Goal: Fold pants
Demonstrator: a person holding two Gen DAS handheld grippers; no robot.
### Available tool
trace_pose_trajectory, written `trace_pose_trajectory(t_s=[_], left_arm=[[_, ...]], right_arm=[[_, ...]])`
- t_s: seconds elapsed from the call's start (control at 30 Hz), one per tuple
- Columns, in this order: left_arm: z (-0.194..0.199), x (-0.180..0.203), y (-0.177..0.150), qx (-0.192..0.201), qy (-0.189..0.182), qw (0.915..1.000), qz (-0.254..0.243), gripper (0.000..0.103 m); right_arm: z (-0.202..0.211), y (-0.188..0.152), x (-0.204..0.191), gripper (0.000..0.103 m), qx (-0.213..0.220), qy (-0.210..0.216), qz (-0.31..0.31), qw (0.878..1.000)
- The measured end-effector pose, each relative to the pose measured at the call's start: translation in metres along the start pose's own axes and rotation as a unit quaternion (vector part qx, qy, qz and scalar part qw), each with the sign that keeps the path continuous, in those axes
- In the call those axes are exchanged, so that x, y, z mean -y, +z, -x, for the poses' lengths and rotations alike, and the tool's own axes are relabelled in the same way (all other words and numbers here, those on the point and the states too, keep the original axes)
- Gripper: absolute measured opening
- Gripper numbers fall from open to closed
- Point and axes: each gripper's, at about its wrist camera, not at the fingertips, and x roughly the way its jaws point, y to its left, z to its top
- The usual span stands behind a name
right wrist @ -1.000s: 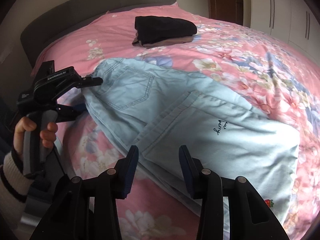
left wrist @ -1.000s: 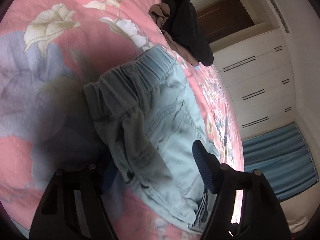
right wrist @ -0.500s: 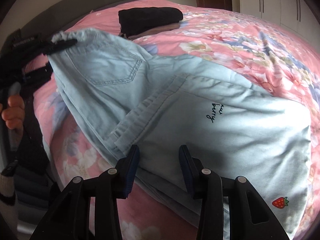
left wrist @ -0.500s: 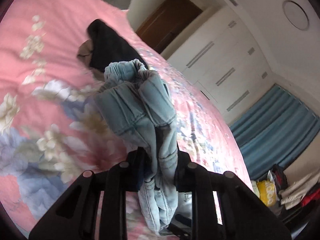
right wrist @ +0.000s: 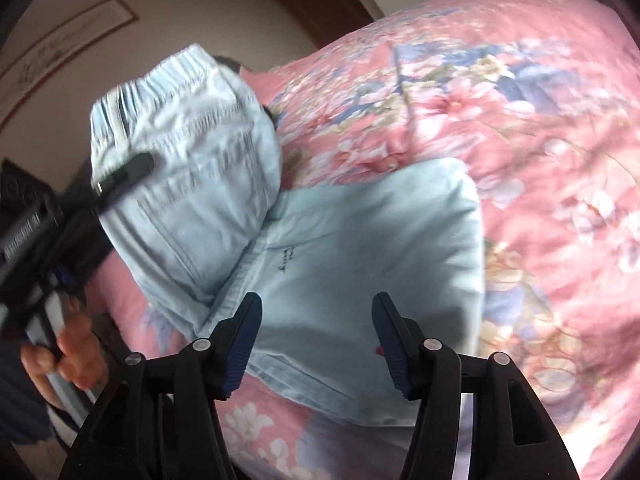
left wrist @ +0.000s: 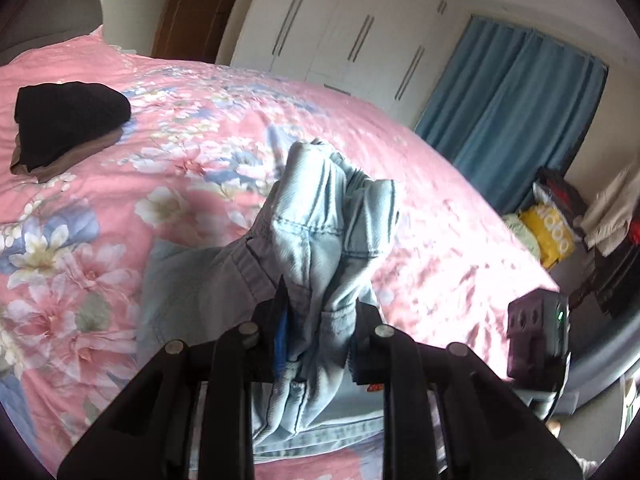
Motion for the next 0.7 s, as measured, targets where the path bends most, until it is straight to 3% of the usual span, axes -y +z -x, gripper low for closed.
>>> trace_pose_trajectory(t_s=[0.07, 0.2, 0.27, 0.33, 0.5, 0.7], left_arm=[[-0.019, 0.01, -0.013, -0.032, 0.011, 0.999, -0.028, 0.021], [-0.045, 0.024, -0.043, -0.092, 0.029, 0.9907, -0.096, 0.029], [-0.048, 0.023, -0.056, -0.11, 0.02, 0.9866, -0.119, 0.065], [-0.051, 0.037, -0.068, -0.111, 0.011, 0.9849, -0.132, 0.091], [-0.052, 0.036, -0.072, -0.11, 0.019, 0.9837, -0.141, 0.092], [-0.013, 0.005, -0.073, -0.087, 0.001, 0.9935, -0.074, 0.092]], right_arm=[[0.01, -0.001, 0.029, 0.064, 0.014, 0.033, -0.07, 0.997], [0.014, -0.007, 0.064, 0.066, 0.029, 0.119, -0.176, 0.977], [0.012, -0.008, 0.067, 0.069, 0.032, 0.135, -0.193, 0.971], [0.009, -0.007, 0.065, 0.073, 0.032, 0.142, -0.2, 0.969], [0.001, -0.001, 0.054, 0.075, 0.015, 0.126, -0.187, 0.974], [-0.009, 0.009, 0.039, 0.071, -0.004, 0.081, -0.15, 0.985]])
